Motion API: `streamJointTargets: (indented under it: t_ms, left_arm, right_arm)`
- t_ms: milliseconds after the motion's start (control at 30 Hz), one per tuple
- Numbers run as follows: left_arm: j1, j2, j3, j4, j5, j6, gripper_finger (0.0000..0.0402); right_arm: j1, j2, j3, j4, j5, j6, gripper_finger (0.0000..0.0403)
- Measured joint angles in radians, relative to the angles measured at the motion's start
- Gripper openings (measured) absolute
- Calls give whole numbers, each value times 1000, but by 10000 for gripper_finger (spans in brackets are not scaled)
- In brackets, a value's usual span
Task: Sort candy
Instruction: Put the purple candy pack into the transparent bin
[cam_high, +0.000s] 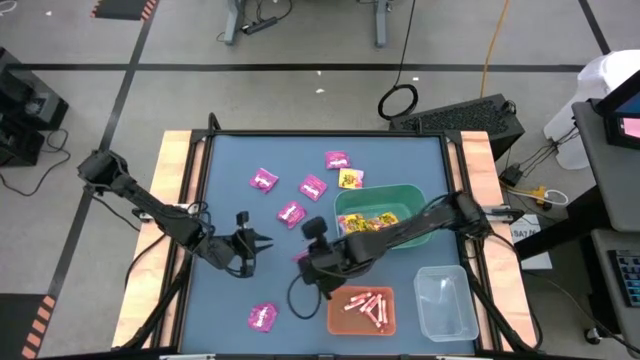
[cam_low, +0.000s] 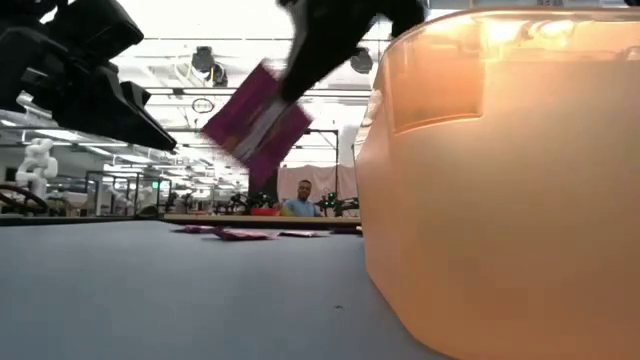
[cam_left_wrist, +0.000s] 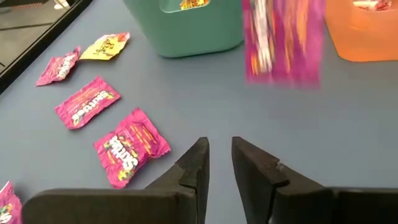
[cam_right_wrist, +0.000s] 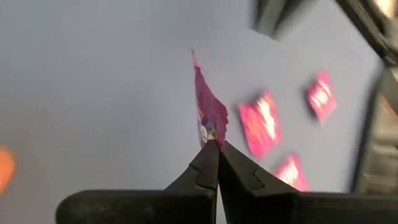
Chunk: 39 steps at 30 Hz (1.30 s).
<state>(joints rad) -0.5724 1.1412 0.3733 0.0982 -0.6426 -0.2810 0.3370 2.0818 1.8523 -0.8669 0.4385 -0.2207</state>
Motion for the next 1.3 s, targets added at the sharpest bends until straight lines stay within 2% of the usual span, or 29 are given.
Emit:
streamJointTargets:
  t_ms: [200,333,533,633,933,1100,1300]
  left_arm:
    - [0,0,0,4,-2,-1,78]
    - [0,0,0,60,-1,-1,78]
    - [0,0,0,152,-1,8,78]
    - [0,1,0,170,0,7,78]
    - [0,1,0,173,40,1,77]
    - [0,1,0,174,55,0,77]
    - [0,1,0,185,55,0,77]
  right_arm:
    - [69,-163,1,-268,175,180,0]
    - [121,-276,1,-417,191,349,0]
    - [201,-396,2,-639,189,767,0]
    - [252,-446,1,-708,230,964,0]
    - [431,-558,-5,-680,448,1097,0]
    - [509,-569,-5,-681,499,1137,0]
    - [543,-569,-5,-682,507,1152,0]
